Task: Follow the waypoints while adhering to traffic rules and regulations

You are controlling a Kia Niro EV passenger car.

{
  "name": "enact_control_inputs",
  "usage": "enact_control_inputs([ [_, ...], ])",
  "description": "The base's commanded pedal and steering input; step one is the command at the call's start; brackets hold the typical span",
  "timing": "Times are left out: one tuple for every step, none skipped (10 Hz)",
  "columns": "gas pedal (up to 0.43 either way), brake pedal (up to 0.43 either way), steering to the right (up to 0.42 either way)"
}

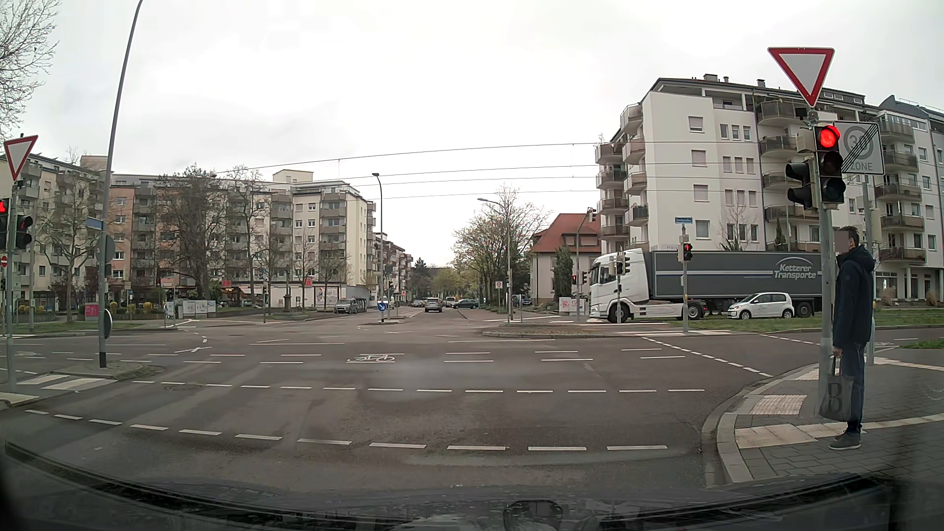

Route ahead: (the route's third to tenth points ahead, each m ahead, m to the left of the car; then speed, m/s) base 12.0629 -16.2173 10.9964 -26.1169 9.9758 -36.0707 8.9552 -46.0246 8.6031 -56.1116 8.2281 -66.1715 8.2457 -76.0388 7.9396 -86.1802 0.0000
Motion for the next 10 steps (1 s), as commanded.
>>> enact_control_inputs([
  [0.0, 0.262, -0.081],
  [0.0, 0.262, -0.082],
  [0.0, 0.256, -0.082],
  [0.0, 0.25, -0.081],
  [0.0, 0.256, -0.081],
  [0.0, 0.262, -0.081],
  [0.0, 0.256, -0.081],
  [0.0, 0.262, -0.082],
  [0.0, 0.256, -0.082],
  [0.0, 0.262, -0.081],
])
